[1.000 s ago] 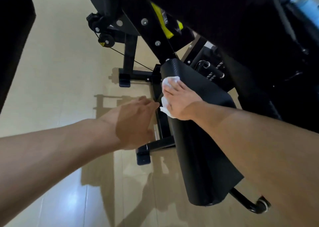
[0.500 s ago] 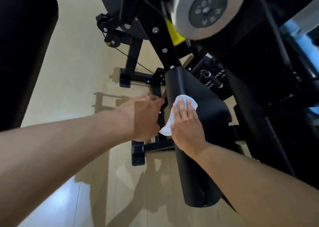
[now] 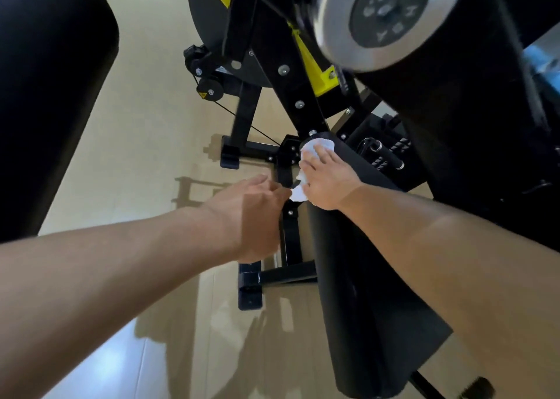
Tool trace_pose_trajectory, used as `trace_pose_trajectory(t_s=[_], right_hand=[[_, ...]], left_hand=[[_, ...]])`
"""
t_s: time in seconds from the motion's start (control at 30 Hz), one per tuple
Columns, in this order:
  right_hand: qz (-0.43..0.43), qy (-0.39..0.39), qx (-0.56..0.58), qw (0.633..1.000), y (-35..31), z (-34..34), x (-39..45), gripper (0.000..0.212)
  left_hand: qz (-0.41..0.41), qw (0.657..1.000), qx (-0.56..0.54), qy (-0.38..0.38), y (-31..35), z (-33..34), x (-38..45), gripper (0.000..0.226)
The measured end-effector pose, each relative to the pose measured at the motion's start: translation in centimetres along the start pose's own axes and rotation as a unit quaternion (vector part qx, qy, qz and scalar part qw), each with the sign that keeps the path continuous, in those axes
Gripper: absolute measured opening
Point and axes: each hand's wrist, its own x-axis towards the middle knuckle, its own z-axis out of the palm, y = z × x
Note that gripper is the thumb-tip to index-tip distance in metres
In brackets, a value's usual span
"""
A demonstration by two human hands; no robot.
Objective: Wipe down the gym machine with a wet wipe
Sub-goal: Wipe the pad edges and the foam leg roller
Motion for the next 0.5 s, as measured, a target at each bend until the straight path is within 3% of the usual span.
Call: trace_pose_trajectory(t_s=[0.1,0.27,0.33,0.5], right_hand=[[-0.008,-0.008,-0.024,1.000,0.8,-0.8,0.9,0.061],[0.206,0.060,0.061,0.975,-2.5,0.7,3.3,0.071],[0.237,0.053,0.057,0.968,-3.1,0.7,4.0,0.071],[0.134,-0.023,-0.061,0.989,-3.1,0.4,2.8,0.062]], left_hand=[[-0.001,1.000,0.009,-0.009,-0.3,0.1,0.1,0.067],[-0.014,1.000,0.014,-0.006,-1.0,0.0,0.7,0.078],[-0.017,1.000,0.010,-0.012,-1.0,-0.1,0.7,0.079],[-0.010,1.000,0.015,-0.008,-0.8,0.0,0.4,0.085]])
